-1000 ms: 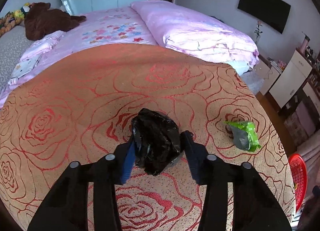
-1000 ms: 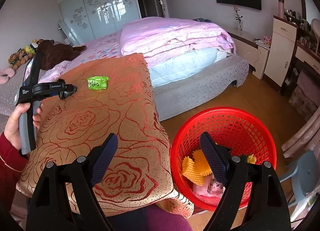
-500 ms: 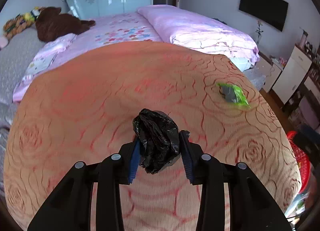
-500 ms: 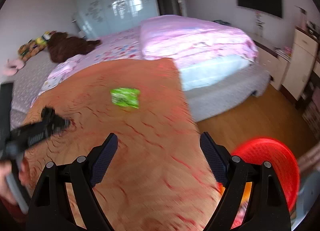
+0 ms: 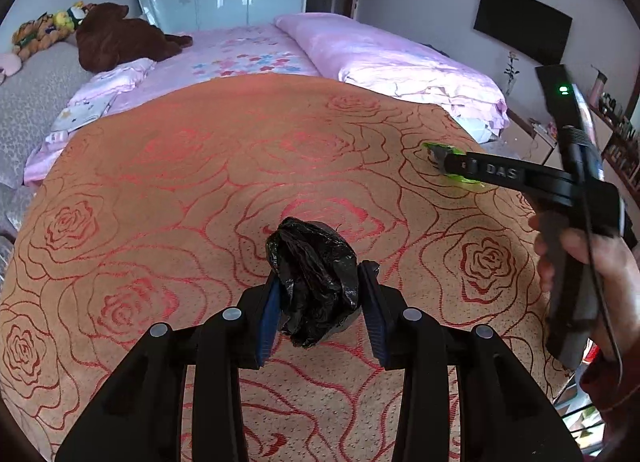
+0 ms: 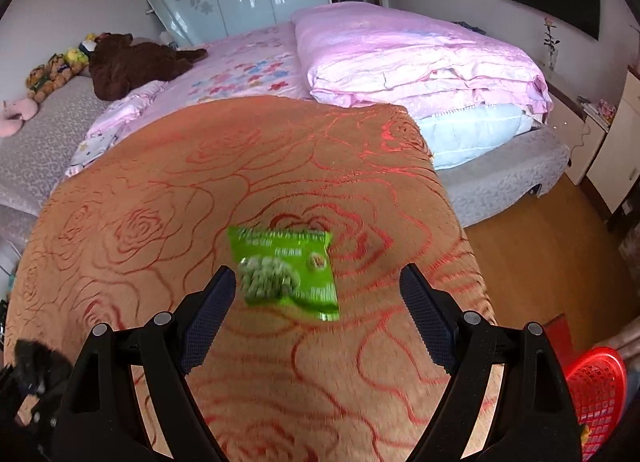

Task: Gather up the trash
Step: 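Grasp the green snack packet with the right tool while the left tool holds the black bag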

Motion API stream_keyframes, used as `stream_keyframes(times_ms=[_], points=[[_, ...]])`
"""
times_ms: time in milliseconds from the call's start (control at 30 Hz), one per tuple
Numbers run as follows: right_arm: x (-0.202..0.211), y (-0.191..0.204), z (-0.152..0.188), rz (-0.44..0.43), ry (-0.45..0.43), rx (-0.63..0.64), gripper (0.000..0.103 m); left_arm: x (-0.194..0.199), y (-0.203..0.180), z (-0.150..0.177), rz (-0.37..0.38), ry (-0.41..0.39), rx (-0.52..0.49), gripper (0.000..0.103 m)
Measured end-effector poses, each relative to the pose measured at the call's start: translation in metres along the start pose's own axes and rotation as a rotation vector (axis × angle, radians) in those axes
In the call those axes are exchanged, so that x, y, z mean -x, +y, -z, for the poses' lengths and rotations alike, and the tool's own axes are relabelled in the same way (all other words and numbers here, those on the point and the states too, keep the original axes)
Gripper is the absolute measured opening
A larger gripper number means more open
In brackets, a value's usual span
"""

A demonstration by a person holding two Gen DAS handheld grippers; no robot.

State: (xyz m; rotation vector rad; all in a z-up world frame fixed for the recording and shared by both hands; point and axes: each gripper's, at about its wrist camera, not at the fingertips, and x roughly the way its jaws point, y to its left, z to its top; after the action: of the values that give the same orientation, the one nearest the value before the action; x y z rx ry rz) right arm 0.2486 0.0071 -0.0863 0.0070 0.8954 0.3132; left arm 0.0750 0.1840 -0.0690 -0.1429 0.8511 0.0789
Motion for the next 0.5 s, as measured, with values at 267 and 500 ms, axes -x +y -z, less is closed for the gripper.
stream_keyframes(times_ms=[267, 500], points=[[-0.017, 0.009, -0.012, 0.028, 0.017, 0.037, 0.067, -0.002, 0.004, 0.002, 0.005, 0.010, 0.018, 0.036], [-0.013, 0.015, -0.010, 0.023, 0.016, 0.076, 0.053, 0.006, 0.004, 0.004, -0.004, -0.009, 0.019, 0.036]])
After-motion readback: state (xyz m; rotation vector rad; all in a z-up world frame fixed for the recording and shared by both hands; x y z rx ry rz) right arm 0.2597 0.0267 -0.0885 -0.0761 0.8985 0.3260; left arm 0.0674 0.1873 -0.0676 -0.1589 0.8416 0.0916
